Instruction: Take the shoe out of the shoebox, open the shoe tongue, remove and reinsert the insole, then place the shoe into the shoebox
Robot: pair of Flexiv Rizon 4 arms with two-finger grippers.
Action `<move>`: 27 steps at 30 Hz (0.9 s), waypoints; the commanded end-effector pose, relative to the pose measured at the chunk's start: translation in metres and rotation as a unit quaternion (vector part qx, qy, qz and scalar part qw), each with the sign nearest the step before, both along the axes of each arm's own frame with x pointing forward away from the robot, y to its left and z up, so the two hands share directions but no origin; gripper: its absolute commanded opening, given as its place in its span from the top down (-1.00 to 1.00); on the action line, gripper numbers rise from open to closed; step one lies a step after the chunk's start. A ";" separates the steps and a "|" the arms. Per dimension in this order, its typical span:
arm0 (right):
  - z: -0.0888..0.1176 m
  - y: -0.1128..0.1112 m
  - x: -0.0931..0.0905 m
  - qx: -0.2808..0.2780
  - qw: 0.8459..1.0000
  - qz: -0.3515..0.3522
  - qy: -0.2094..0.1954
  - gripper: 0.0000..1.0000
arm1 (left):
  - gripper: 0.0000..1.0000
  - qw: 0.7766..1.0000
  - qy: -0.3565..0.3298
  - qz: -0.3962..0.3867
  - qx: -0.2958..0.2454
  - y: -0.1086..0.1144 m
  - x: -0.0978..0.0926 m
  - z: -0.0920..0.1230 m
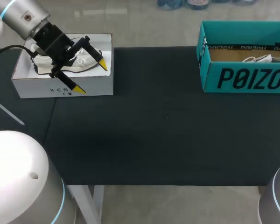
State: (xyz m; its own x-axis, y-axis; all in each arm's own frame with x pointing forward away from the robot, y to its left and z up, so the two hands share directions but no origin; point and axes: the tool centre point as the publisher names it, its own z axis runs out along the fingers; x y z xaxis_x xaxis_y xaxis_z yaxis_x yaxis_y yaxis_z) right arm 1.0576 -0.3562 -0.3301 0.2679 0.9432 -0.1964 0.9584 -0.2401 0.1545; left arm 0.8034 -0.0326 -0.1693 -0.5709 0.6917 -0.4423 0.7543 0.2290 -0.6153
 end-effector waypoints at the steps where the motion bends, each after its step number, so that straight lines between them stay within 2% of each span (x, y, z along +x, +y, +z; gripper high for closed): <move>1: -0.010 -0.003 0.011 0.001 1.000 0.000 0.010 1.00 | -1.00 1.000 0.000 0.000 0.001 0.000 0.000 0.000; 6: -0.024 -0.007 0.013 0.001 1.000 -0.001 0.022 1.00 | -1.00 1.000 0.000 0.000 0.001 0.000 0.000 0.000; 15: -0.037 -0.002 0.010 0.008 0.999 0.000 0.038 0.96 | -1.00 1.000 0.000 0.000 0.001 0.000 0.000 0.000; 16: -0.035 -0.001 0.008 0.011 0.999 -0.001 0.035 0.31 | -1.00 1.000 0.000 0.000 0.001 0.000 0.000 0.000; 17: -0.031 0.000 0.006 0.015 0.999 -0.001 0.028 -0.62 | -1.00 1.000 0.000 0.000 0.001 0.000 0.000 0.000; 18: -0.027 0.001 0.004 0.015 1.000 -0.002 0.024 -1.00 | -1.00 1.000 0.000 0.000 0.001 0.000 0.000 0.000; 22: -0.002 0.007 -0.008 0.031 1.000 -0.004 -0.001 -1.00 | -1.00 1.000 0.000 0.000 0.001 0.000 0.000 0.000; 27: 0.035 0.025 -0.018 0.035 0.998 0.013 -0.042 -1.00 | -1.00 1.000 0.000 0.000 0.001 0.000 0.000 0.000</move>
State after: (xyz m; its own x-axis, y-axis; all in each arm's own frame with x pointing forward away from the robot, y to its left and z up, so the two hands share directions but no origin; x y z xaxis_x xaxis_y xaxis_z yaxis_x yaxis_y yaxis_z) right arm 1.0690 -0.3413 -0.3211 0.2616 0.9595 -0.1044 0.9587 -0.2458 0.1428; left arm 0.8034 -0.0326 -0.1693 -0.5709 0.6917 -0.4423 0.7543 0.2290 -0.6153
